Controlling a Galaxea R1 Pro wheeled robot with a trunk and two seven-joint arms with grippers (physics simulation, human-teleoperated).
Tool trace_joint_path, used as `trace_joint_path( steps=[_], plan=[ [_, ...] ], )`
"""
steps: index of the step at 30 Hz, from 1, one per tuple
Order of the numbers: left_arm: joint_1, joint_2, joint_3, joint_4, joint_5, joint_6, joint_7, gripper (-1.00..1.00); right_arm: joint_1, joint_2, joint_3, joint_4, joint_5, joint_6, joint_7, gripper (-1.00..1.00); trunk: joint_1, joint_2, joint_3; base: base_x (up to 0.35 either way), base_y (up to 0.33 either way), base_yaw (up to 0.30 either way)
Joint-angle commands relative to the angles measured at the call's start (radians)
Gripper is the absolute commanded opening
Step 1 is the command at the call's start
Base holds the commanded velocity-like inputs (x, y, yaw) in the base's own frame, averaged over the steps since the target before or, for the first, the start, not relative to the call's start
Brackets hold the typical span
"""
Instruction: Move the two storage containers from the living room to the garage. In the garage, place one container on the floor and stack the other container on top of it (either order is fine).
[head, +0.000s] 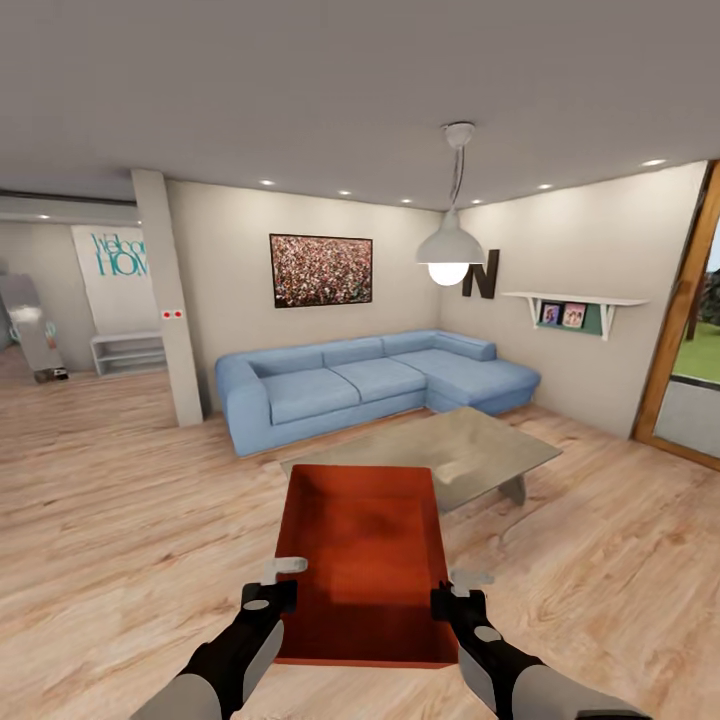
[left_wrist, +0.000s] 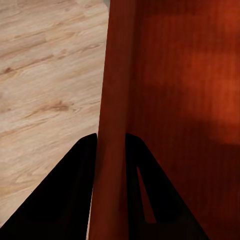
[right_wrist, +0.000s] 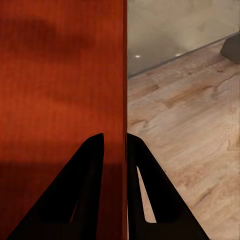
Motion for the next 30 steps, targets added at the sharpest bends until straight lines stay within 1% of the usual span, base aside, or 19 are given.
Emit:
trace_joint_path(
  steps=[1,30],
  plan=[
    [-0.001,0.003,0.08,0.001,0.014,0.007,0.012,-1.0,0.0,-0.002,0.036,-0.002,0.004,-0.025,0.002,-1.0,0.0,-0.001,0.0,0.0,0.0,0.279],
    [-0.001,0.003,0.08,0.002,0.014,0.006,0.012,-1.0,0.0,-0.004,0.036,-0.002,0.004,-0.025,0.002,-1.0,0.0,-0.001,0.0,0.0,0.0,0.279]
  ],
)
